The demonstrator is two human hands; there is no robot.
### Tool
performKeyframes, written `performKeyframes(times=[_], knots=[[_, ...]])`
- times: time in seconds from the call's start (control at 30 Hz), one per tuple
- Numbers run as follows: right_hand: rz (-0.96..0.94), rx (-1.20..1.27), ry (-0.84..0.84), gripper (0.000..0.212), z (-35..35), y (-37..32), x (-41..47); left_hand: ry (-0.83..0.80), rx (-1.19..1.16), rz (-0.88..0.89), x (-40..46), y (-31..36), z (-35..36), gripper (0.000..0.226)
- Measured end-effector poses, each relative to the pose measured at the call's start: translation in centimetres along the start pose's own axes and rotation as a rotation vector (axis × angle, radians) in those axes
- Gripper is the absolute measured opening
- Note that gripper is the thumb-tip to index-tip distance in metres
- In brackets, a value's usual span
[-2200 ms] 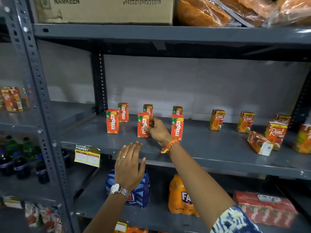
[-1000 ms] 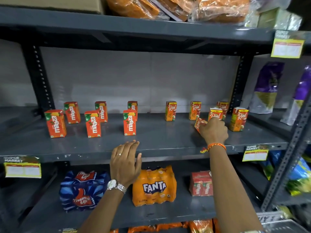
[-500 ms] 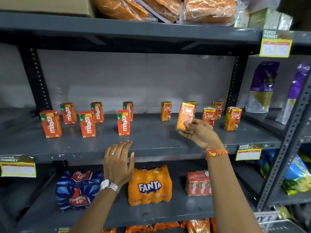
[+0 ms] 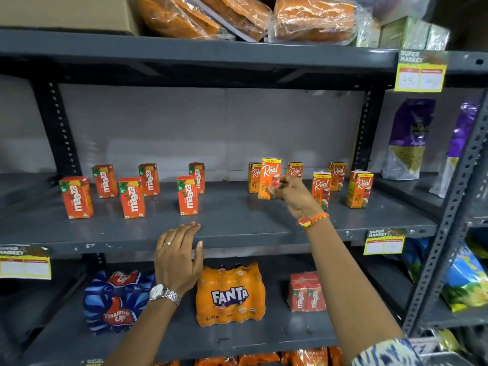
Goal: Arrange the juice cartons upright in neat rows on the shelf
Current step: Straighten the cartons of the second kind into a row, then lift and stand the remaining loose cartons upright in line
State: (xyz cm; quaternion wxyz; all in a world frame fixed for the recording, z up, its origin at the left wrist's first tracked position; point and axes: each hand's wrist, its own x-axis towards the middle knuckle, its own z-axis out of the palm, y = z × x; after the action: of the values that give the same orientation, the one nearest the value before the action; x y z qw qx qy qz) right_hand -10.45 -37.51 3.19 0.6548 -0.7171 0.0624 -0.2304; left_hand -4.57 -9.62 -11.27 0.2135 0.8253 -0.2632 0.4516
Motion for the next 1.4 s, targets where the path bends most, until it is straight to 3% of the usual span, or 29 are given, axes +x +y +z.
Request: performKeyframes(times=[0.3, 0.7, 0.77, 0.87, 0.9, 0.97, 1.07, 1.13, 1.33, 1.4], knots=[[0.057, -0.223, -0.086, 0.042, 1.2, 2.4, 1.9, -0.022, -0.007, -0.017, 0.1, 0.3, -0.4, 0.042], [0.044, -0.348, -0.093, 0.054, 0.7, 2.8, 1.3, -0.026, 0.003, -0.046, 0.1, 0.8, -0.6, 0.044], [-0.067, -0.280, 0.053, 0.052, -0.3, 2.7, 0.7, -0.019, 0.007, -0.040, 0.1, 0.8, -0.5, 0.044], [-0.318, -0.168, 0.629, 0.032, -2.8, 2.8, -1.0, -0.005, 0.017, -0.070, 0.2, 1.2, -0.4, 0.043], [-0.362, -0.204, 0.810, 0.036, -3.8, 2.9, -1.5, -0.006, 0.025, -0.087, 0.3, 1.5, -0.5, 0.044], [-0.322, -0.317, 0.978, 0.056, -5.7, 3.1, -1.6, -0.023, 0.044, -0.078, 0.2, 2.3, -0.5, 0.047], [-0.059, -0.572, 0.849, 0.093, -7.2, 3.1, -0.7, -0.064, 0.035, 0.010, 0.0, 4.2, -0.1, 0.052], [0.072, -0.605, 0.695, 0.101, -7.4, 3.3, 0.2, -0.067, 0.011, -0.010, 0.1, 5.0, 0.1, 0.052], [0.108, -0.605, 0.551, 0.049, -7.9, 4.2, 1.4, -0.062, 0.009, 0.005, 0.0, 4.4, 0.3, 0.051], [0.087, -0.628, 0.486, 0.042, -7.9, 4.1, 1.6, -0.052, 0.002, -0.002, 0.0, 4.5, 0.4, 0.050]])
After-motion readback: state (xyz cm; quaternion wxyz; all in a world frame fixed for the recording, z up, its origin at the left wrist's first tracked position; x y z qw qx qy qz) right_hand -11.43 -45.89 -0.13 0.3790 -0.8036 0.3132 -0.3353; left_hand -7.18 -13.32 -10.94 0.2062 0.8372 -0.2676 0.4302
